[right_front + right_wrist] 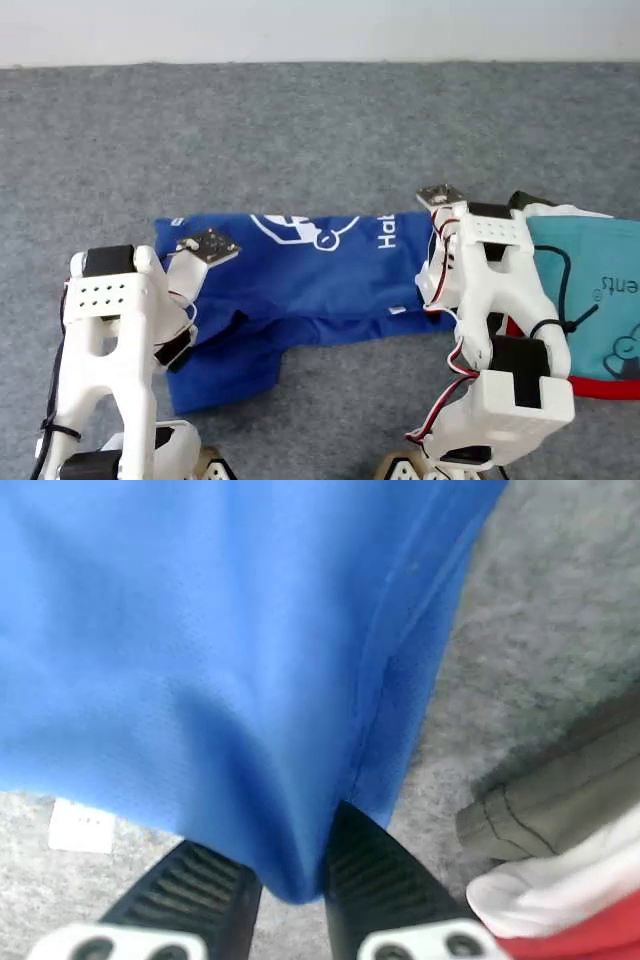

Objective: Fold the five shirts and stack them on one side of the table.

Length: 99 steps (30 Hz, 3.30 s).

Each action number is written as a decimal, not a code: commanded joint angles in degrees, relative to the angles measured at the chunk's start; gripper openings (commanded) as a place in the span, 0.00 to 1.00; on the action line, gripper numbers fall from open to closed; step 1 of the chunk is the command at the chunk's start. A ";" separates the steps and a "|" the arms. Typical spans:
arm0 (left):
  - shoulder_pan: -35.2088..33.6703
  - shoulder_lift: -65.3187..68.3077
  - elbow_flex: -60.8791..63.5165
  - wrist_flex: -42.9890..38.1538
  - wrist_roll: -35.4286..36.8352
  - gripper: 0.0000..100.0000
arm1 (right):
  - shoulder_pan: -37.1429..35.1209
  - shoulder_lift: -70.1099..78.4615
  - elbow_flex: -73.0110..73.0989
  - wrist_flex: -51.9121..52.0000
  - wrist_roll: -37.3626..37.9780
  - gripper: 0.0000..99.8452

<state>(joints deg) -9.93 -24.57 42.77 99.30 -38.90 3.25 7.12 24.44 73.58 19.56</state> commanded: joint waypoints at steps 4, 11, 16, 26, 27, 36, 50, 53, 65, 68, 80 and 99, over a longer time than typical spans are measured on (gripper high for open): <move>-3.96 -0.70 1.71 1.32 -7.21 0.01 | 0.40 -2.68 1.76 -2.42 0.70 0.01; -13.89 -0.88 3.91 1.32 -15.74 0.01 | 0.40 -2.77 2.11 -2.59 0.70 0.01; -10.73 -1.05 4.18 1.05 -16.97 0.01 | 0.13 -3.21 1.67 -2.68 0.70 0.01; -3.52 -0.70 4.70 -11.16 -10.37 0.05 | 0.48 -3.30 -9.49 16.04 1.32 0.32; -3.52 -0.70 5.14 -10.99 -10.20 0.07 | 0.48 -3.30 -10.02 17.36 2.55 0.34; -3.52 -1.05 7.08 -10.99 -10.02 0.12 | 0.48 -3.30 -20.57 25.98 5.19 0.36; -3.52 -1.05 7.16 -10.99 -9.85 0.12 | -6.99 10.77 -23.21 -2.95 -6.15 0.35; -3.52 -0.79 7.16 -10.99 -9.85 0.12 | -8.04 14.81 -23.21 -5.76 -6.15 0.35; -3.52 -0.79 7.16 -10.99 -9.85 0.12 | -8.13 22.20 -23.21 -7.34 -6.15 0.12; -3.52 -0.79 7.16 -10.99 -9.85 0.12 | -8.31 22.20 -23.21 -5.76 -5.71 0.11; -3.52 -0.79 7.25 -10.99 -9.85 0.12 | -4.26 19.12 -28.75 3.12 -1.85 0.01; -3.52 -1.05 11.82 -11.43 -9.85 0.12 | 3.82 19.12 -32.18 5.05 1.14 0.01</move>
<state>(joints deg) -13.80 -24.57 54.64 87.87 -49.36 5.80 28.40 -5.36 78.51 19.56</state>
